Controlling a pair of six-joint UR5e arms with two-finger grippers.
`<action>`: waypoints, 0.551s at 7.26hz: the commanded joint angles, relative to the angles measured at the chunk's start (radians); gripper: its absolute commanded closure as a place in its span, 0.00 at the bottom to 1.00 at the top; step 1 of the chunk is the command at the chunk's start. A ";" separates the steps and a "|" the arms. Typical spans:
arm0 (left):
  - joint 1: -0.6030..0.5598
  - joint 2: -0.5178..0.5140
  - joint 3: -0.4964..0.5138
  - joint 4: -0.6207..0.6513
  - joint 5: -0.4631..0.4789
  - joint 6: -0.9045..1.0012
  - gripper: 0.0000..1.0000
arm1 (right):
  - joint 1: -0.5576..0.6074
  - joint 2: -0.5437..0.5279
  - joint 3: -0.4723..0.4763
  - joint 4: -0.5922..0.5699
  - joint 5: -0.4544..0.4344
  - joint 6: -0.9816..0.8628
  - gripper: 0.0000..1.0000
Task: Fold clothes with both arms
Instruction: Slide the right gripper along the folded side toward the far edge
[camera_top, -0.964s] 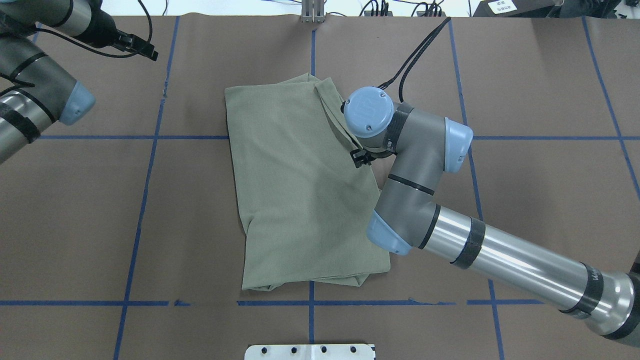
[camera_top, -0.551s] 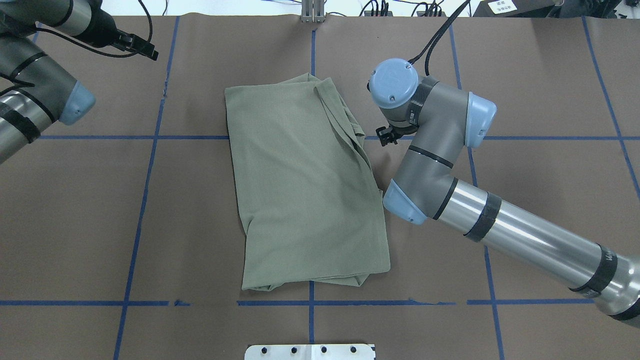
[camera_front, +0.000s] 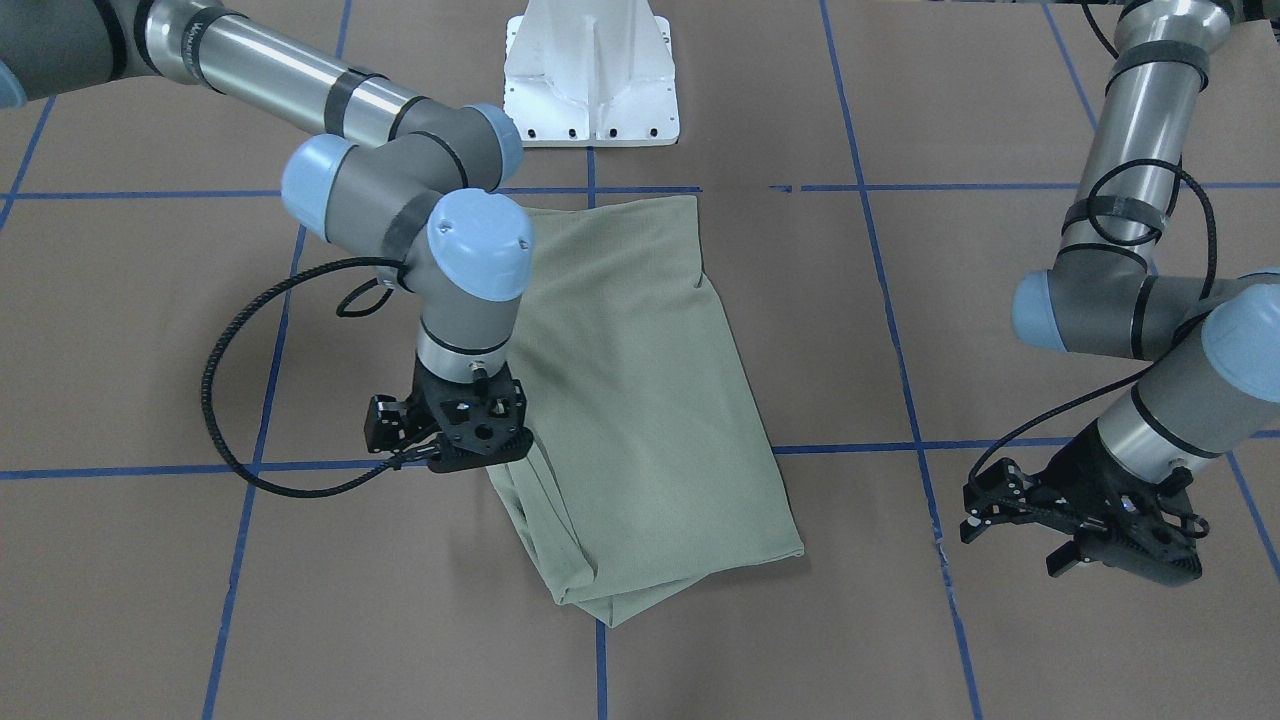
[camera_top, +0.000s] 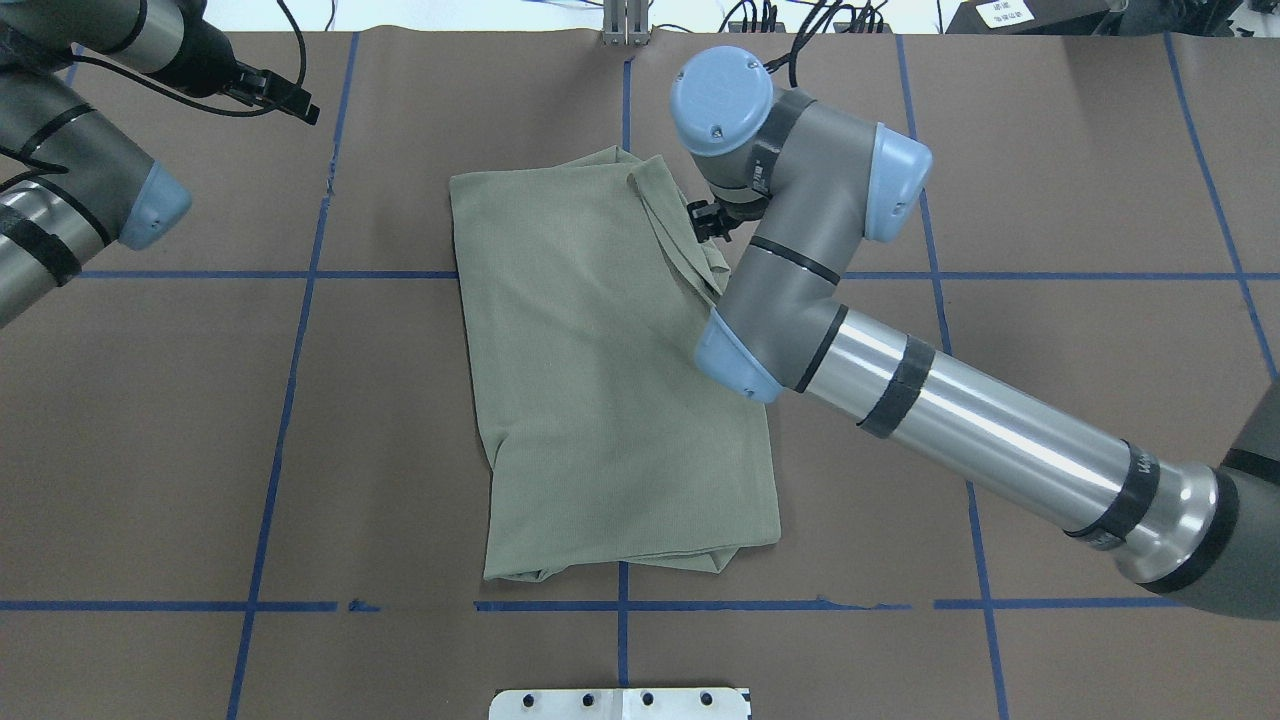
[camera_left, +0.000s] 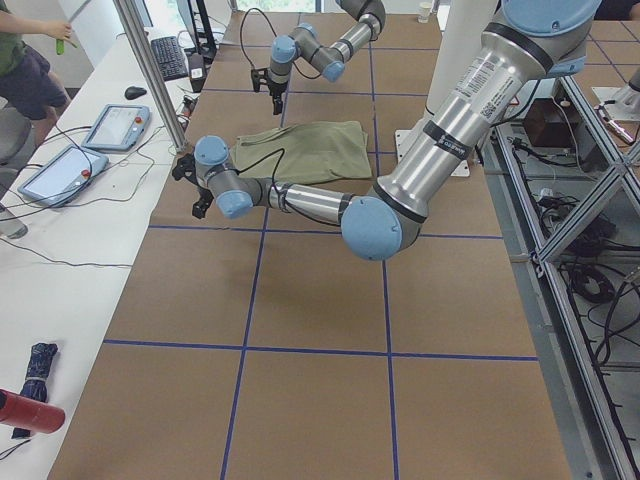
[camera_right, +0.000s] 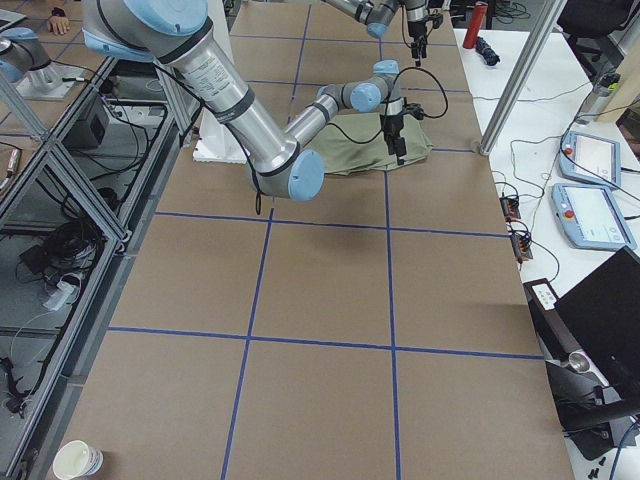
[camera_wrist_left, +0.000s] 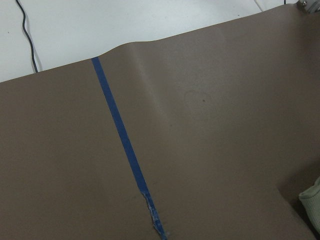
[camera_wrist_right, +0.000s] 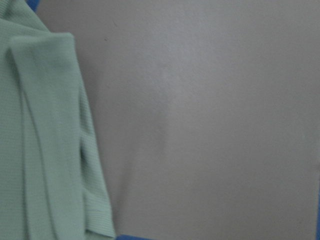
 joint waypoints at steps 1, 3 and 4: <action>0.000 0.002 0.002 0.001 -0.001 0.000 0.00 | -0.050 0.059 -0.118 0.150 -0.004 0.074 0.00; 0.000 0.002 0.005 0.000 -0.001 0.000 0.00 | -0.057 0.064 -0.144 0.161 -0.009 0.074 0.00; 0.000 0.002 0.005 0.001 -0.002 0.000 0.00 | -0.067 0.061 -0.154 0.160 -0.013 0.065 0.00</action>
